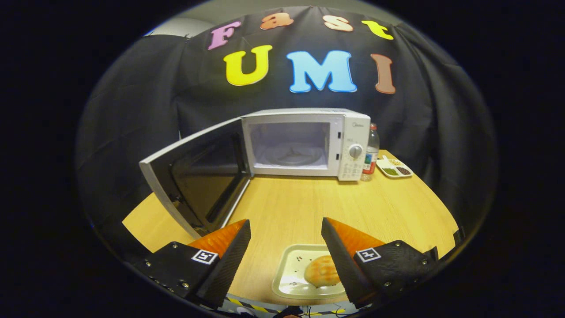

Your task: Open the microwave, put the food inside, and close the microwave door.

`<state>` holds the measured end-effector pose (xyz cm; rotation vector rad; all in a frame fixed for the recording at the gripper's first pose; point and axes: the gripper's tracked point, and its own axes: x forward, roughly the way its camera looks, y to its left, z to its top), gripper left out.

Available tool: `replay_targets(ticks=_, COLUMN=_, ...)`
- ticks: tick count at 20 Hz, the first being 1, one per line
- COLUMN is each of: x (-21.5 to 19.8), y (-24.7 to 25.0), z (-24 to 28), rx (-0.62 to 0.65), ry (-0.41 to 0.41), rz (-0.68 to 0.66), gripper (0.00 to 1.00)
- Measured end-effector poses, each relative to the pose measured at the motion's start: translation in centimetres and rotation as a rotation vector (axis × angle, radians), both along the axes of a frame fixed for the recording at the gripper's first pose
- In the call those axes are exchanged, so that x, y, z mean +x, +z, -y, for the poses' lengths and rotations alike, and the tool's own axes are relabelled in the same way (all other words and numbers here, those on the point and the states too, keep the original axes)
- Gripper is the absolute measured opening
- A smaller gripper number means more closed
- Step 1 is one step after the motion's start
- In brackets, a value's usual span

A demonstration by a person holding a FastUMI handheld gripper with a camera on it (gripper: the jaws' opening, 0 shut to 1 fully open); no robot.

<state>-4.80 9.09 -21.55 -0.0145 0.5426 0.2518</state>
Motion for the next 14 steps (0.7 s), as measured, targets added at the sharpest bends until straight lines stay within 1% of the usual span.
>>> replay_targets(ticks=3, x=0.4, y=-2.4, z=2.1, rx=-0.02, ry=-0.042, rz=-0.074, gripper=0.98)
replay_targets(ticks=7, x=0.3, y=-5.7, z=4.3, rx=-0.058, ry=-0.074, rz=-0.173, gripper=0.98)
replay_targets(ticks=9, x=0.3, y=-7.4, z=4.7, rx=-0.077, ry=-0.074, rz=-0.227, gripper=0.98)
replay_targets(ticks=12, x=-0.9, y=-10.6, z=5.7, rx=-0.133, ry=-0.05, rz=-0.345, gripper=0.98)
replay_targets(ticks=14, x=-1.8, y=-11.8, z=5.4, rx=-0.147, ry=-0.051, rz=-0.385, gripper=0.98)
